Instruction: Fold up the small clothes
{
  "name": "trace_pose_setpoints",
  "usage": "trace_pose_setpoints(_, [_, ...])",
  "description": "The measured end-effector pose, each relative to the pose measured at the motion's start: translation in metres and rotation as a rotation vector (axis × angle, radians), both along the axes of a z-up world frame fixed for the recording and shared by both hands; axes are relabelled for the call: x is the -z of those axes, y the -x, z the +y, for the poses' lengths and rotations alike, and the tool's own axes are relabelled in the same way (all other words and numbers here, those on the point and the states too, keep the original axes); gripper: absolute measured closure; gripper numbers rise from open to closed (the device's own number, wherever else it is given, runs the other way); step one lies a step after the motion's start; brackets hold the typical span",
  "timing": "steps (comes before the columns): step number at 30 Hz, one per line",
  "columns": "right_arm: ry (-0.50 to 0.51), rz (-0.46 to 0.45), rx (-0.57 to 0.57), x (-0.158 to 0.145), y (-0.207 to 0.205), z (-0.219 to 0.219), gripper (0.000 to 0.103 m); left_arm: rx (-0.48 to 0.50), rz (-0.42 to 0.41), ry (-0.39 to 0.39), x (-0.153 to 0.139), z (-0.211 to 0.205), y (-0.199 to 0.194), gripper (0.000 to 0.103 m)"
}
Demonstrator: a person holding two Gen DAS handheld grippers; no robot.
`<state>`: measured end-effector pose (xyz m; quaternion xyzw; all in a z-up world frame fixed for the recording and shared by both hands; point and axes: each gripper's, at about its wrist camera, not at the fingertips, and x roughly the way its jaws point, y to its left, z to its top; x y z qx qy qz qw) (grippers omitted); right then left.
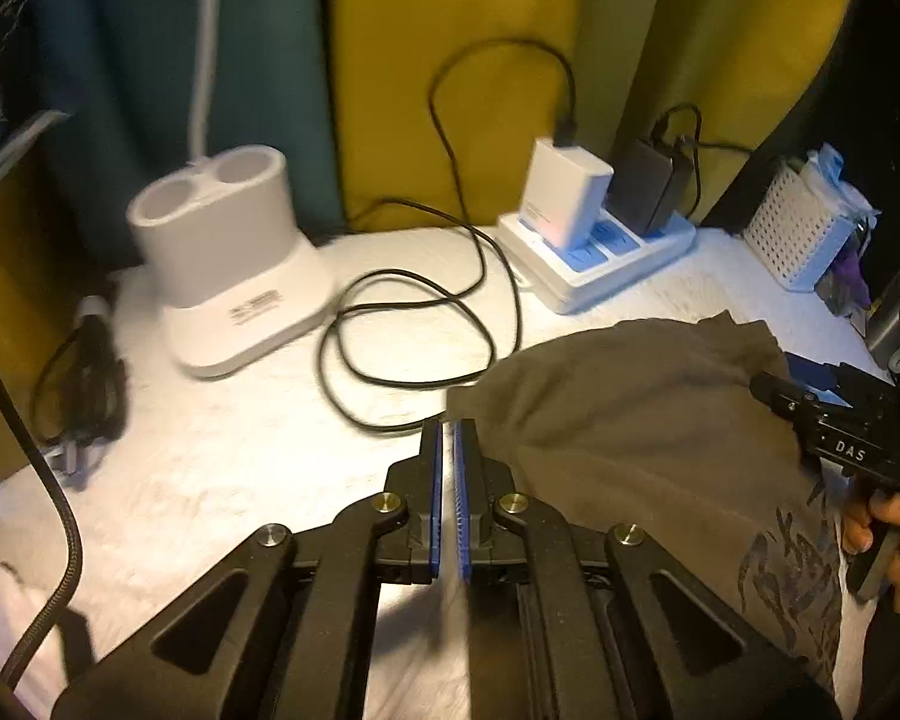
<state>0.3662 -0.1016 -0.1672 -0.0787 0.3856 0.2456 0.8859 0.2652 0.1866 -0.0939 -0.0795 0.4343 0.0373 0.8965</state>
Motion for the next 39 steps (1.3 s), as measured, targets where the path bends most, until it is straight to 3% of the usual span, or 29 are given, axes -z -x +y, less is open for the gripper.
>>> trace_pose_setpoints(2, [0.001,-0.003,0.009,-0.002,0.005,-0.003,0.040,0.020,-0.008,-0.002,-0.007,-0.004,0.014,0.099])
trace_pose_setpoints(4, [0.008,-0.016,0.008,-0.007,0.013,-0.005,0.040,0.049,-0.010,-0.007,-0.012,-0.012,0.030,0.090])
trace_pose_setpoints(6, [0.020,-0.032,0.007,-0.012,0.023,-0.008,0.040,0.075,-0.015,-0.005,-0.015,-0.021,0.043,0.064])
trace_pose_setpoints(7, [0.023,-0.038,0.007,-0.014,0.029,-0.010,0.040,0.091,-0.019,0.004,-0.017,-0.027,0.051,0.062])
trace_pose_setpoints(14, [0.021,-0.052,-0.003,-0.023,0.069,-0.023,0.040,0.140,-0.034,0.009,-0.017,-0.056,0.095,0.062])
trace_pose_setpoints(24, [0.018,-0.018,-0.014,-0.010,0.133,-0.045,0.039,0.245,0.002,0.025,-0.004,-0.095,0.141,0.063])
trace_pose_setpoints(31, [0.015,-0.033,-0.037,-0.005,0.176,-0.054,0.039,0.224,0.058,0.043,0.007,-0.098,0.163,0.063])
trace_pose_setpoints(36, [0.020,-0.043,-0.071,-0.006,0.199,-0.054,0.039,0.231,0.032,0.063,0.008,-0.100,0.180,0.063])
trace_pose_setpoints(37, [0.021,-0.047,-0.075,-0.006,0.203,-0.054,0.039,0.255,0.005,0.060,0.005,-0.103,0.186,0.066])
trace_pose_setpoints(38, [0.022,-0.050,-0.080,-0.006,0.206,-0.054,0.039,0.266,-0.005,0.055,0.005,-0.105,0.189,0.084])
trace_pose_setpoints(39, [0.025,-0.053,-0.083,-0.006,0.209,-0.053,0.039,0.267,-0.008,0.050,0.003,-0.106,0.192,0.093])
